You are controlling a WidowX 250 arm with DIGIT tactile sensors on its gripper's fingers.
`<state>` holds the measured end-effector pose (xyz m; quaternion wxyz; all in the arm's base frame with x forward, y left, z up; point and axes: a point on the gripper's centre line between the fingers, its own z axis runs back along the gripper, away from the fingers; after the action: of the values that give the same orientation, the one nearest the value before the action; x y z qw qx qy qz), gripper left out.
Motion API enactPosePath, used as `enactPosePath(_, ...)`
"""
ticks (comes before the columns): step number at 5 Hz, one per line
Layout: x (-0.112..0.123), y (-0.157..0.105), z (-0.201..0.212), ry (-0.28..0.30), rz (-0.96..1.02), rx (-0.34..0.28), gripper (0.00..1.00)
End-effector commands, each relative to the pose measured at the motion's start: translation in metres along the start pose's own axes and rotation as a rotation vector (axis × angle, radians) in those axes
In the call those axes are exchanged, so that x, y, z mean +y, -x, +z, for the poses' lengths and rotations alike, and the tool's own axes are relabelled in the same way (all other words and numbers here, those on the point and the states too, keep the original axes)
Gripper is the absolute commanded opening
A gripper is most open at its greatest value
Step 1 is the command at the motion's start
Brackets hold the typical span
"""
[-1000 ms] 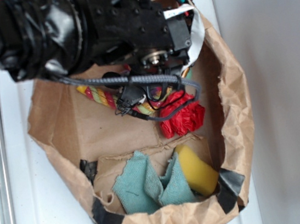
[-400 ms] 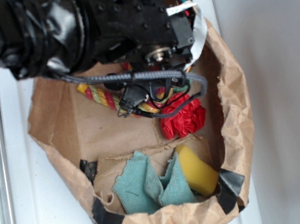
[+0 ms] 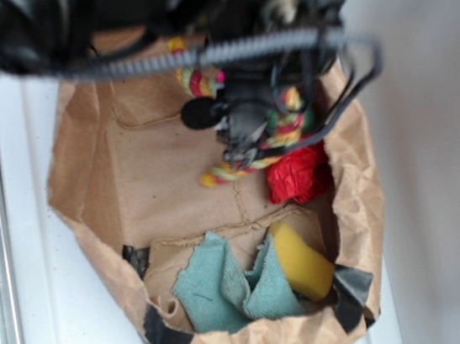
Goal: Grab the multicolored rope.
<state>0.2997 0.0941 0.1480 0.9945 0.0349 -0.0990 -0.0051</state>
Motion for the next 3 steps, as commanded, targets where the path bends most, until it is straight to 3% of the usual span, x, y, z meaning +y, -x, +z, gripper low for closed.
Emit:
enactPosePath(1,-0.003,0.004,0.092,-0.049,0.322,-0.1,0.0)
enactPosePath(3,-0.032,0.017,0.097,-0.026,0.249,-0.137,0.0)
